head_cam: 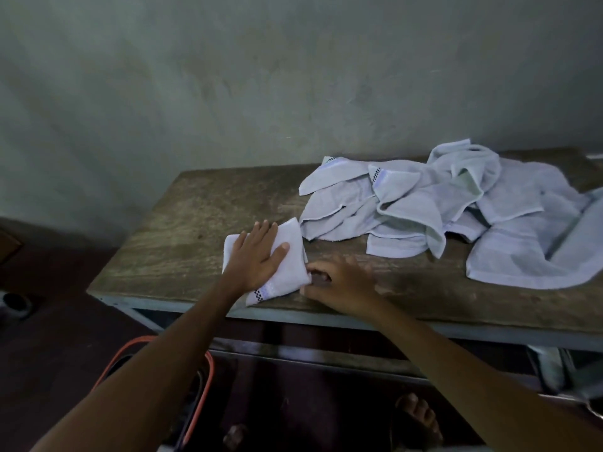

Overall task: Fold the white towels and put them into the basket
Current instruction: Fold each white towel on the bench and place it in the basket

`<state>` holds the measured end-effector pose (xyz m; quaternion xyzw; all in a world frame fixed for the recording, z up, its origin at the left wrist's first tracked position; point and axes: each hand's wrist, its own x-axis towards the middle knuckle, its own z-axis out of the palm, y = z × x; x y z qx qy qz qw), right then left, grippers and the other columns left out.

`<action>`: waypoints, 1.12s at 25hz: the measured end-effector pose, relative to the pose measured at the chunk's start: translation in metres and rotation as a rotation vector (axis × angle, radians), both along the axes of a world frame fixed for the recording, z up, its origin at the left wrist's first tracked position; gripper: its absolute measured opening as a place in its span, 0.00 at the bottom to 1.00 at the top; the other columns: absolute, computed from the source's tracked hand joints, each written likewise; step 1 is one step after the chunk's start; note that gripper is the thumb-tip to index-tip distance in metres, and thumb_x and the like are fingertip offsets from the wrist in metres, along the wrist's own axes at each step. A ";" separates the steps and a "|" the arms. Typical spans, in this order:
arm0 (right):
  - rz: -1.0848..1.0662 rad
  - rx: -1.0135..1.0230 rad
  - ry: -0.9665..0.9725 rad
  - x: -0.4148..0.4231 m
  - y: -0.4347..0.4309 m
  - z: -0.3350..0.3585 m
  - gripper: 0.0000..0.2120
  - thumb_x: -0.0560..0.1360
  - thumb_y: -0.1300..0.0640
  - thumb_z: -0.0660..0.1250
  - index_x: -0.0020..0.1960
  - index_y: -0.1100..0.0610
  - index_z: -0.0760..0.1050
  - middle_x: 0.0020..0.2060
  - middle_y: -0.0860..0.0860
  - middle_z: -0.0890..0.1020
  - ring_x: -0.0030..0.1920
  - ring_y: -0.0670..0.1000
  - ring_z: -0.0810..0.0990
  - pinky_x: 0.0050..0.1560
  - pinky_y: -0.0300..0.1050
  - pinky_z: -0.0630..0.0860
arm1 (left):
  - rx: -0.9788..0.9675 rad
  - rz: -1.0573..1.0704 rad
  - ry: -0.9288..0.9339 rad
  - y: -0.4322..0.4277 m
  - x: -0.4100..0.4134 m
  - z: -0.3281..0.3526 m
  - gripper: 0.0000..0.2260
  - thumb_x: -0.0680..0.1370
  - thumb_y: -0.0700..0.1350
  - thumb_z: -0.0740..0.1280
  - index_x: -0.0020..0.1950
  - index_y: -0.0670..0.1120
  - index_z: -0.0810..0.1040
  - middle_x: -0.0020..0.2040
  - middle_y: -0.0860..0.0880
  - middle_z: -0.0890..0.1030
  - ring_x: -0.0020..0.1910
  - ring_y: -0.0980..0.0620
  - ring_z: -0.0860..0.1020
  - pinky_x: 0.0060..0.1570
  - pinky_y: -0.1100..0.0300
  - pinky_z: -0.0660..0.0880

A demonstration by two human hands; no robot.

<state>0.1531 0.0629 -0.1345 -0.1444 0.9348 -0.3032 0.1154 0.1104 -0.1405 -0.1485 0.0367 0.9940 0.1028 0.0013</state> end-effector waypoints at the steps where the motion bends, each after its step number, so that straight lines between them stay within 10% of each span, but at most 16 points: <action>1: 0.011 0.059 -0.004 0.001 -0.002 0.000 0.22 0.70 0.37 0.64 0.64 0.36 0.69 0.65 0.51 0.70 0.68 0.56 0.62 0.65 0.57 0.57 | 0.009 0.001 0.008 0.000 0.000 -0.001 0.32 0.76 0.62 0.47 0.77 0.47 0.53 0.78 0.48 0.53 0.77 0.50 0.49 0.73 0.51 0.46; 18: -0.090 -0.130 -0.153 0.002 -0.009 0.006 0.16 0.70 0.40 0.67 0.43 0.52 0.81 0.50 0.48 0.69 0.64 0.55 0.60 0.58 0.52 0.53 | -0.025 0.052 -0.019 0.037 -0.008 -0.004 0.32 0.79 0.61 0.46 0.77 0.44 0.47 0.78 0.47 0.49 0.77 0.50 0.45 0.74 0.47 0.43; 28: 0.016 0.015 -0.138 0.010 -0.002 0.006 0.12 0.70 0.40 0.64 0.46 0.47 0.77 0.59 0.53 0.68 0.66 0.59 0.58 0.57 0.54 0.54 | -0.031 0.086 0.059 0.035 -0.010 -0.008 0.31 0.79 0.62 0.48 0.76 0.44 0.52 0.77 0.48 0.55 0.77 0.49 0.50 0.74 0.45 0.47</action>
